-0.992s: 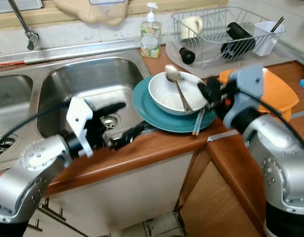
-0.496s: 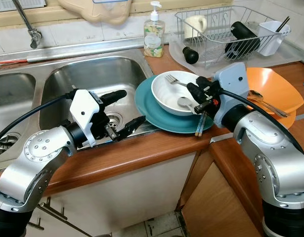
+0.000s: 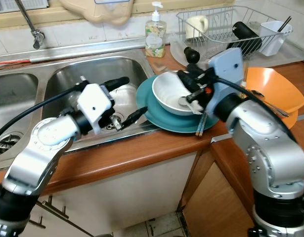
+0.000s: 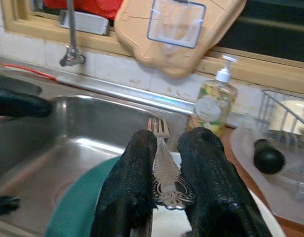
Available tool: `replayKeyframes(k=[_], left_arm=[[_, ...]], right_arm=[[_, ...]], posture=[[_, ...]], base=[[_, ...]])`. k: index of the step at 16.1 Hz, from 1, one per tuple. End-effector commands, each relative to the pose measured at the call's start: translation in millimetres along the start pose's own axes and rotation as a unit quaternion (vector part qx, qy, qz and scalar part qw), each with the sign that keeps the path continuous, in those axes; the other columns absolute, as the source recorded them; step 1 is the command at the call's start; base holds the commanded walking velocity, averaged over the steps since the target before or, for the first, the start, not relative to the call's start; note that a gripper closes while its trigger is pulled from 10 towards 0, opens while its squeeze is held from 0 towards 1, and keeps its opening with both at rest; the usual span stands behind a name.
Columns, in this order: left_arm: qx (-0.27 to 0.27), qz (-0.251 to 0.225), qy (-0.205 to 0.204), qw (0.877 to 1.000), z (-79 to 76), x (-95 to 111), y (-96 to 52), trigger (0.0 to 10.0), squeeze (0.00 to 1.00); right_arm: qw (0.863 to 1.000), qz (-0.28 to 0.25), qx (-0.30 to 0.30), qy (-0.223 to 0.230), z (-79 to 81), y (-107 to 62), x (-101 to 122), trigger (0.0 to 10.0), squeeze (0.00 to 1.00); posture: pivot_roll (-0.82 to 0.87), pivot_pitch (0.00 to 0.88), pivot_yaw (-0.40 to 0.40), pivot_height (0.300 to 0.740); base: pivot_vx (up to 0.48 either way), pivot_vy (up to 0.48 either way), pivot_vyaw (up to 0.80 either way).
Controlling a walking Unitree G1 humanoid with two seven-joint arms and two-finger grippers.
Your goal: Kitchen organization
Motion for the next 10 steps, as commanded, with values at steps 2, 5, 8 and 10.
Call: replayKeyframes(k=[2,5,8,10], left_arm=[[0.000,-0.015,0.039,0.999,4.8,3,5.2,10.0,0.00],[0.001,-0.032,0.077,0.996,11.6,5,11.1,8.0,0.00],[0.000,-0.045,0.096,0.994,14.8,6,19.4,0.0,0.00],[0.002,-0.049,0.111,0.993,17.8,5,25.0,0.0,0.00]], right_arm=[[1.000,-0.008,0.028,0.007,9.1,6.3,7,0.0,0.00],[0.998,-0.007,0.064,0.014,21.9,9.2,7,0.0,0.00],[0.996,-0.008,0.082,0.023,28.9,10.3,7,0.0,0.00],[0.996,-0.008,0.085,0.030,31.6,10.5,6,0.0,0.00]], posture=[[-0.09,0.000,0.071,0.740],[-0.09,0.000,0.071,0.740],[-0.09,0.000,0.072,0.740],[-0.09,0.000,0.075,0.740]], base=[[0.000,0.000,0.00],[0.000,0.000,0.00],[0.000,0.000,0.00],[0.000,0.000,0.00]])
Point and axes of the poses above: a point about 5 cm out from each wrist's last joint towards the gripper, its own y axis pointing out of the wrist towards the gripper, its own x axis along the axis of the wrist's last joint, z = x × y, the point moved 1 cm from there along y, pointing out of the wrist towards the gripper, and after that the axes turned 8 degrees about y, right-handed, at the moved point
